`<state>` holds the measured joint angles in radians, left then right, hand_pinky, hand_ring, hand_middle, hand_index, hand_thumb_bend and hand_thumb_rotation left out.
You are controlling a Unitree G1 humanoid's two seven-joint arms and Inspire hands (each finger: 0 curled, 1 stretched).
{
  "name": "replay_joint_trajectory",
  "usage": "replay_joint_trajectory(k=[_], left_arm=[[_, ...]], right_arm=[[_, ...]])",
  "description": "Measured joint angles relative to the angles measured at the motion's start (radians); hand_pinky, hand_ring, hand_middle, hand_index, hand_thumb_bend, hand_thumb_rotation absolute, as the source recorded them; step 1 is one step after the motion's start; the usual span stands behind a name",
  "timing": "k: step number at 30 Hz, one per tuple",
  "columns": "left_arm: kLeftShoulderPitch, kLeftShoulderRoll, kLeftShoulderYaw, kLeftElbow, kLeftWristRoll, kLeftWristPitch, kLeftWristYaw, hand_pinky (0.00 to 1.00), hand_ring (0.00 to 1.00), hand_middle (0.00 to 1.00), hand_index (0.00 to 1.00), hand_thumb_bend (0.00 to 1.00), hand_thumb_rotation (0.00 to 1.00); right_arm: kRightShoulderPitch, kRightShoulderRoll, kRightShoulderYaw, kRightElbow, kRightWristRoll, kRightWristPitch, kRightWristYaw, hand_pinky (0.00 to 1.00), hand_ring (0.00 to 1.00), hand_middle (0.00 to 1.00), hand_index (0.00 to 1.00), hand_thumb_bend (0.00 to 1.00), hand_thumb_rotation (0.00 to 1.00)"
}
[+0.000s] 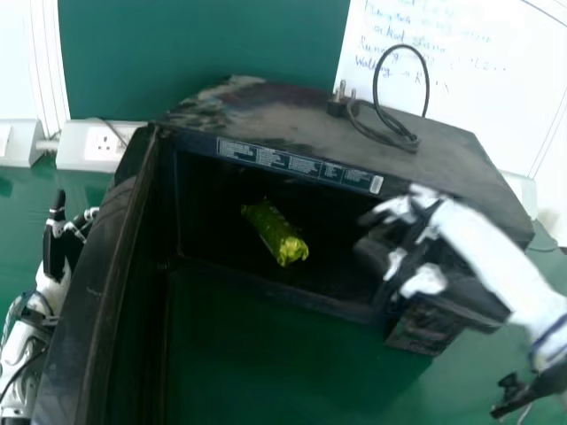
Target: Put biscuit inside oven
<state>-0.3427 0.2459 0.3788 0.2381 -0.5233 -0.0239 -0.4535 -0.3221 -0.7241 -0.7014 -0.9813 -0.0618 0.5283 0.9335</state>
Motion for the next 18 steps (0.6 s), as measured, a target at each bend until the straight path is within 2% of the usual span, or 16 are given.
replay_joint_trajectory(k=[4, 6, 8, 10, 14, 16, 18], left_arm=[[0.000, 0.000, 0.002, 0.000, -0.009, 0.001, -0.015, 0.24, 0.31, 0.38, 0.49, 0.52, 0.08], [0.000, 0.000, 0.003, 0.000, -0.021, 0.001, -0.038, 0.24, 0.31, 0.38, 0.49, 0.52, 0.08], [0.000, 0.001, 0.004, 0.000, -0.041, 0.001, -0.068, 0.24, 0.31, 0.37, 0.49, 0.52, 0.08], [0.000, 0.005, 0.003, 0.001, -0.046, 0.002, -0.089, 0.25, 0.30, 0.37, 0.49, 0.52, 0.08], [0.000, 0.019, 0.003, 0.003, -0.048, 0.004, -0.119, 0.24, 0.30, 0.37, 0.49, 0.52, 0.08], [0.000, 0.025, 0.003, 0.005, -0.051, 0.011, -0.138, 0.24, 0.29, 0.37, 0.49, 0.52, 0.08], [0.000, 0.029, 0.003, 0.005, -0.061, 0.024, -0.149, 0.23, 0.29, 0.36, 0.49, 0.52, 0.08]], right_arm=[[-0.002, 0.050, -0.063, 0.022, 0.074, -0.005, -0.129, 0.44, 0.50, 0.56, 0.68, 0.76, 0.37], [-0.005, 0.075, -0.083, 0.035, 0.113, -0.016, -0.195, 0.39, 0.46, 0.53, 0.66, 0.77, 0.41], [-0.016, 0.102, -0.090, 0.054, 0.136, -0.030, -0.276, 0.34, 0.40, 0.50, 0.64, 0.75, 0.38], [-0.028, 0.131, -0.093, 0.085, 0.168, -0.070, -0.349, 0.30, 0.36, 0.47, 0.63, 0.74, 0.40], [-0.047, 0.171, -0.072, 0.170, 0.138, -0.275, -0.495, 0.17, 0.25, 0.40, 0.59, 0.68, 0.41], [-0.055, 0.214, -0.039, 0.213, 0.085, -0.401, -0.600, 0.13, 0.21, 0.37, 0.57, 0.64, 0.43], [-0.060, 0.244, -0.009, 0.250, 0.049, -0.475, -0.682, 0.12, 0.18, 0.34, 0.57, 0.63, 0.46]])
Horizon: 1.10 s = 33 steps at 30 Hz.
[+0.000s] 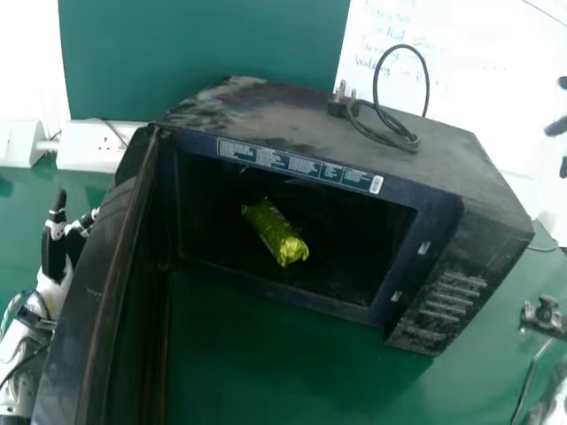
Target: Put biscuit inside oven
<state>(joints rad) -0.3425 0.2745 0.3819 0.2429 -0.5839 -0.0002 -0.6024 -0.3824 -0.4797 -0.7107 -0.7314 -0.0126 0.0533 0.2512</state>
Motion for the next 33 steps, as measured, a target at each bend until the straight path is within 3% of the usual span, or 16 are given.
replay_joint_trajectory(k=[5, 10, 21, 33], left_arm=[[0.006, 0.002, -0.008, -0.041, -0.009, 0.041, -0.003, 0.21, 0.26, 0.35, 0.49, 0.52, 0.08], [0.019, 0.006, -0.023, -0.114, -0.010, 0.071, -0.006, 0.22, 0.28, 0.37, 0.49, 0.52, 0.08], [0.071, 0.016, -0.053, -0.203, 0.023, 0.055, -0.006, 0.21, 0.27, 0.36, 0.49, 0.51, 0.07], [0.081, 0.074, -0.104, -0.185, 0.112, -0.057, -0.064, 0.22, 0.28, 0.37, 0.49, 0.51, 0.08]], right_arm=[[-0.022, 0.015, 0.017, 0.097, 0.038, -0.107, -0.094, 0.11, 0.17, 0.33, 0.56, 0.65, 0.47], [-0.020, 0.006, 0.007, 0.137, 0.065, -0.141, -0.127, 0.12, 0.18, 0.33, 0.56, 0.67, 0.43], [0.004, -0.025, 0.004, 0.183, 0.077, -0.203, -0.171, 0.12, 0.18, 0.33, 0.55, 0.72, 0.43], [0.015, -0.038, 0.010, 0.167, 0.079, -0.188, -0.194, 0.12, 0.20, 0.33, 0.55, 0.68, 0.39]])
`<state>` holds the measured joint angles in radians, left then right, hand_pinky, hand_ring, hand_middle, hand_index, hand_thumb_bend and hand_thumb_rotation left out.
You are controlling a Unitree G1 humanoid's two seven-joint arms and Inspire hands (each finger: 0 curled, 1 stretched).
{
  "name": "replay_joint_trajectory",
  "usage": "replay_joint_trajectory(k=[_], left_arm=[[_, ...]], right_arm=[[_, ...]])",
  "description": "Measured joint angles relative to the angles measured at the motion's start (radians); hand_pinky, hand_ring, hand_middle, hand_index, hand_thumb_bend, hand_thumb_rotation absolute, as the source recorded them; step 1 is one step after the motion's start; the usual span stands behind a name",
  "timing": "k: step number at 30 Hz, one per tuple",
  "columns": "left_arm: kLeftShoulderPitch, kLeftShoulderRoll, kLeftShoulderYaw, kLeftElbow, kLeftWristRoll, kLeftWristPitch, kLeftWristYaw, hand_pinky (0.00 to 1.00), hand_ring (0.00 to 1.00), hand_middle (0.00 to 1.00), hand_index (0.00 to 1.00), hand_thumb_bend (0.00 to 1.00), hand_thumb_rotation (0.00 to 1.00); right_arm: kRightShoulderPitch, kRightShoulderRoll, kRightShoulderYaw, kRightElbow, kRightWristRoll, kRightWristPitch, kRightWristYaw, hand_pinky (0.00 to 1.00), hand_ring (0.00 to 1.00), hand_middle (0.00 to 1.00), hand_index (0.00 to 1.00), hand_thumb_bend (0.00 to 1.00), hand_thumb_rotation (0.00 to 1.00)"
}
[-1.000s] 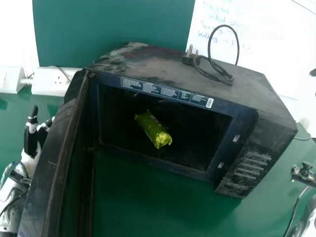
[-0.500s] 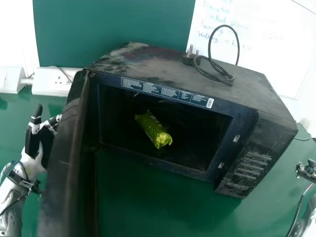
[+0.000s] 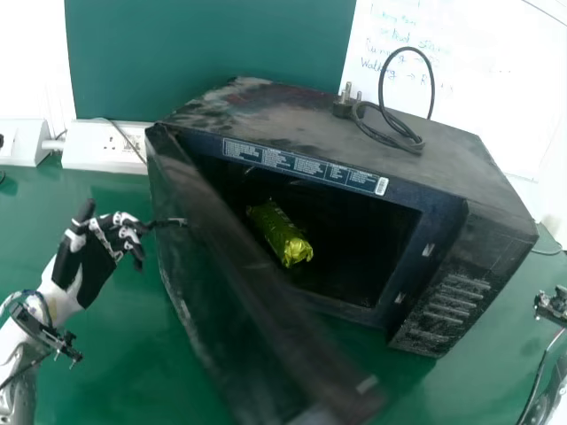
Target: Put biscuit inside oven
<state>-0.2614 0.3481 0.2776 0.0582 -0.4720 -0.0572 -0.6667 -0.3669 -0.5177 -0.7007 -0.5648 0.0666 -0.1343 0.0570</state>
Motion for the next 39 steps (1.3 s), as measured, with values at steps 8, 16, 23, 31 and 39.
replay_joint_trajectory(k=[8, 16, 23, 31, 39], left_arm=[[-0.003, 0.019, -0.022, 0.071, 0.020, -0.065, -0.054, 0.26, 0.30, 0.38, 0.49, 0.51, 0.09], [-0.005, 0.026, -0.042, 0.094, 0.040, -0.068, -0.070, 0.27, 0.30, 0.38, 0.63, 0.71, 0.32], [-0.011, 0.034, -0.047, 0.115, 0.062, -0.094, -0.080, 0.27, 0.30, 0.37, 0.68, 0.71, 0.34], [-0.018, 0.037, -0.052, 0.121, 0.070, -0.097, -0.079, 0.27, 0.29, 0.37, 0.72, 0.69, 0.31], [-0.021, 0.037, -0.053, 0.122, 0.070, -0.096, -0.070, 0.28, 0.29, 0.36, 0.71, 0.70, 0.31]], right_arm=[[0.001, -0.002, 0.002, -0.005, -0.016, 0.005, -0.019, 0.12, 0.18, 0.31, 0.54, 0.69, 0.40], [0.010, -0.003, 0.007, -0.020, -0.007, 0.023, -0.025, 0.13, 0.20, 0.31, 0.50, 0.53, 0.19], [0.018, -0.015, 0.008, -0.019, -0.015, 0.029, -0.026, 0.14, 0.21, 0.32, 0.49, 0.51, 0.17], [0.020, -0.015, 0.025, -0.035, -0.044, 0.034, -0.050, 0.11, 0.18, 0.32, 0.49, 0.51, 0.17], [0.020, -0.015, 0.032, -0.041, -0.028, 0.038, -0.053, 0.11, 0.18, 0.31, 0.49, 0.52, 0.17]])
